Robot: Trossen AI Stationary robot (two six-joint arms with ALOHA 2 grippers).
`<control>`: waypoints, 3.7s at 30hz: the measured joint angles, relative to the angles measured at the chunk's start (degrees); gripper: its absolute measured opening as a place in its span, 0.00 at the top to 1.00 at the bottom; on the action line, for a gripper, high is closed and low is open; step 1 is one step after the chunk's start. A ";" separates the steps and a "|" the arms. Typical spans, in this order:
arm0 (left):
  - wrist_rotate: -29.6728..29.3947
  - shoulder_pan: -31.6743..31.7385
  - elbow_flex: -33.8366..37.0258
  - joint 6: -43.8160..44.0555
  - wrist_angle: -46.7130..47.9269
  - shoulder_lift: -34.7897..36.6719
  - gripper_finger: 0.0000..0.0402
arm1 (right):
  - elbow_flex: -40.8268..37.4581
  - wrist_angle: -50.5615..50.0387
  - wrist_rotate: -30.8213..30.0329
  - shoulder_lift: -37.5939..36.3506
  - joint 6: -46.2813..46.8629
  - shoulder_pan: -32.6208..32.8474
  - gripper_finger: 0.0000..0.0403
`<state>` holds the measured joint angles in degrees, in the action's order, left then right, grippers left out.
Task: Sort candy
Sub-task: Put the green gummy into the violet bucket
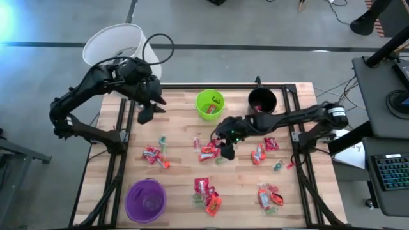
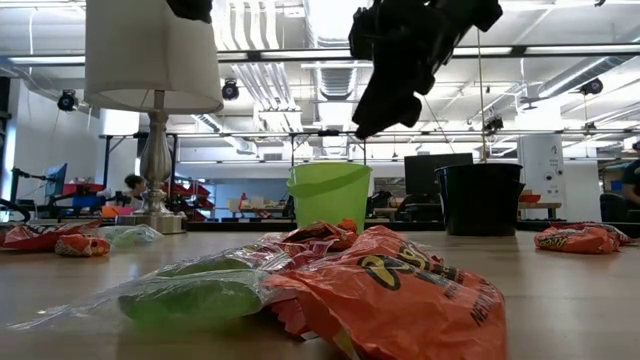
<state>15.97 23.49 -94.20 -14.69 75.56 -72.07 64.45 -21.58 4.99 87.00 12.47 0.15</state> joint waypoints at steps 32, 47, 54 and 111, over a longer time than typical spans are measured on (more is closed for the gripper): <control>6.08 -0.20 36.16 16.97 -46.17 20.34 0.63 | -0.02 -1.90 5.57 10.74 -4.98 3.35 0.57; 6.08 -0.20 36.23 18.79 -46.06 20.21 0.63 | -0.11 -2.15 5.55 11.06 -19.70 3.97 0.57; 6.08 -0.20 36.23 18.76 -46.08 20.19 0.63 | -1.86 -1.92 5.53 11.06 -21.55 3.84 0.57; 6.05 -0.20 36.25 18.66 -44.50 19.23 0.63 | 2.48 -1.90 5.11 15.36 -11.40 2.57 0.97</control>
<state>22.01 23.29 -57.95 3.97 31.05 -52.84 66.92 -23.48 10.11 102.37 1.07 2.72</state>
